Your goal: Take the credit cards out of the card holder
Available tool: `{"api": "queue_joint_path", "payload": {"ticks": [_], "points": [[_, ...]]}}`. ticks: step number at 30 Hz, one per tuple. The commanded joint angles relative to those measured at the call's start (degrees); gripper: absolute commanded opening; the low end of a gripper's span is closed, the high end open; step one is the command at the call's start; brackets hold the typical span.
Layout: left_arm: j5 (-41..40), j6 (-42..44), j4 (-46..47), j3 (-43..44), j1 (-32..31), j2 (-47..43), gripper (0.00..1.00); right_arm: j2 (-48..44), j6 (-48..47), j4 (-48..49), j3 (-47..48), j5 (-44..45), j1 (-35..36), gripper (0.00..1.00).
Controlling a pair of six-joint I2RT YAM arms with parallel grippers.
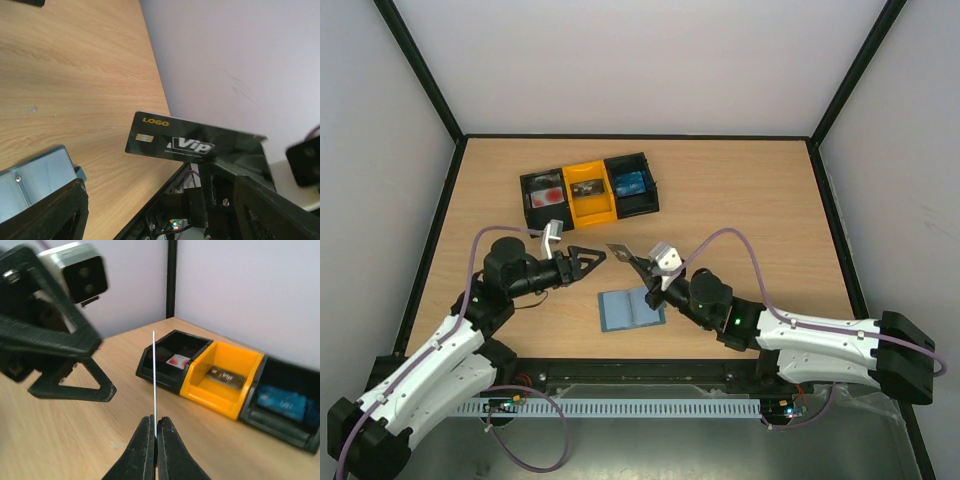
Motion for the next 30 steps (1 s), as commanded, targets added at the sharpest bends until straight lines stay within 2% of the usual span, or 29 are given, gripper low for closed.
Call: {"api": "queue_joint_path", "payload": {"ticks": [1, 5, 8, 11, 15, 21, 26, 30], "points": [[0.5, 7.0, -2.7, 2.4, 0.4, -2.0, 0.80, -1.7, 31.5, -4.9, 1.0, 1.8, 0.4, 0.02], [0.6, 8.3, -3.7, 3.3, 0.4, -2.9, 0.78, -2.8, 46.1, -4.2, 1.0, -0.3, 0.4, 0.02], [-0.3, 7.7, -3.7, 3.2, 0.5, -4.9, 0.75, -4.0, 52.9, 1.8, -1.4, -1.3, 0.4, 0.02], [-0.5, 6.3, -3.0, 2.9, 0.4, -6.9, 0.73, -5.0, 57.0, 7.7, -2.8, -4.9, 0.4, 0.02], [-0.8, 4.7, -2.2, 2.4, 0.4, -8.7, 0.70, -5.8, 63.6, 13.3, -4.9, -5.1, 0.4, 0.02], [1.9, 0.5, 4.4, 0.3, 0.4, -9.0, 0.63, -3.6, 68.8, 19.8, -5.0, -8.8, 0.4, 0.02], [3.7, -4.7, 10.3, -2.1, 0.4, -9.2, 0.52, -1.3, 70.9, 23.0, -5.2, -10.5, 0.4, 0.02], [3.8, -6.8, 12.2, -3.1, 0.4, -9.1, 0.34, 0.1, 72.9, 25.9, -6.2, -10.7, 0.4, 0.02]]}}
